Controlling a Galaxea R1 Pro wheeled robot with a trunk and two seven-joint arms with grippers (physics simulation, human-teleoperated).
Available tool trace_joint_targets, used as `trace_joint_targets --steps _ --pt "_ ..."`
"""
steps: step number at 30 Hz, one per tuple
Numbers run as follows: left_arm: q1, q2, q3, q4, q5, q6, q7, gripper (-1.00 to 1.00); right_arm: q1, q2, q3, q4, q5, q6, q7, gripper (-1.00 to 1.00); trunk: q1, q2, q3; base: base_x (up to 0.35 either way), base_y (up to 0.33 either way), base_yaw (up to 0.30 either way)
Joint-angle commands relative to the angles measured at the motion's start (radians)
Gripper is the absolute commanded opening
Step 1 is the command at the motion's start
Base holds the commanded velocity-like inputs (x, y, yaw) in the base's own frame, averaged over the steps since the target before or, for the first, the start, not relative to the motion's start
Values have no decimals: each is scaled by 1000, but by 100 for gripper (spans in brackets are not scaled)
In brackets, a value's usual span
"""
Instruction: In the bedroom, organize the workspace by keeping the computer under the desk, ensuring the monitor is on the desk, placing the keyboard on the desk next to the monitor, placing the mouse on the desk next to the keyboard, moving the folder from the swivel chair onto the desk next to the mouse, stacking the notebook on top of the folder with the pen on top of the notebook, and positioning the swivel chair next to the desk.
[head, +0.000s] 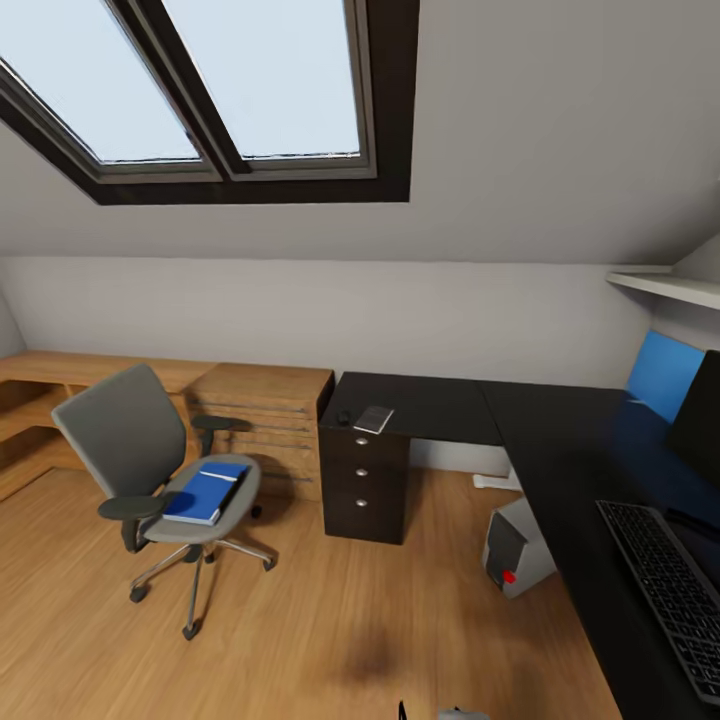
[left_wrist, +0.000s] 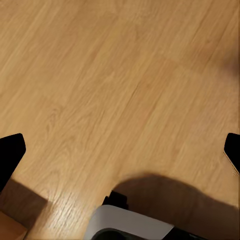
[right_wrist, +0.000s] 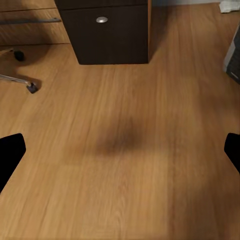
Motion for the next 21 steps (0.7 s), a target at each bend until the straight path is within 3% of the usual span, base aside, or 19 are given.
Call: trace_joint_targets --steps 1,14,19,21 --pt "-1 2 -8 0 10 -6 8 100 -1 -1 9 1 -3 -2 -8 100 -3 6 2 332 7 0" --pt "-1 1 -8 -22 10 -6 0 100 -1 -2 9 -10 -2 -4 -8 100 -53 97 42 332 0 0" --pt "-1 4 -8 -149 10 11 0 100 -3 -4 7 -54 -6 0 -15 100 -61 111 49 332 0 0" --pt "-1 7 -7 -241 10 87 3 100 -7 -9 5 -82 -10 7 -26 100 -61 111 49 332 0 0"
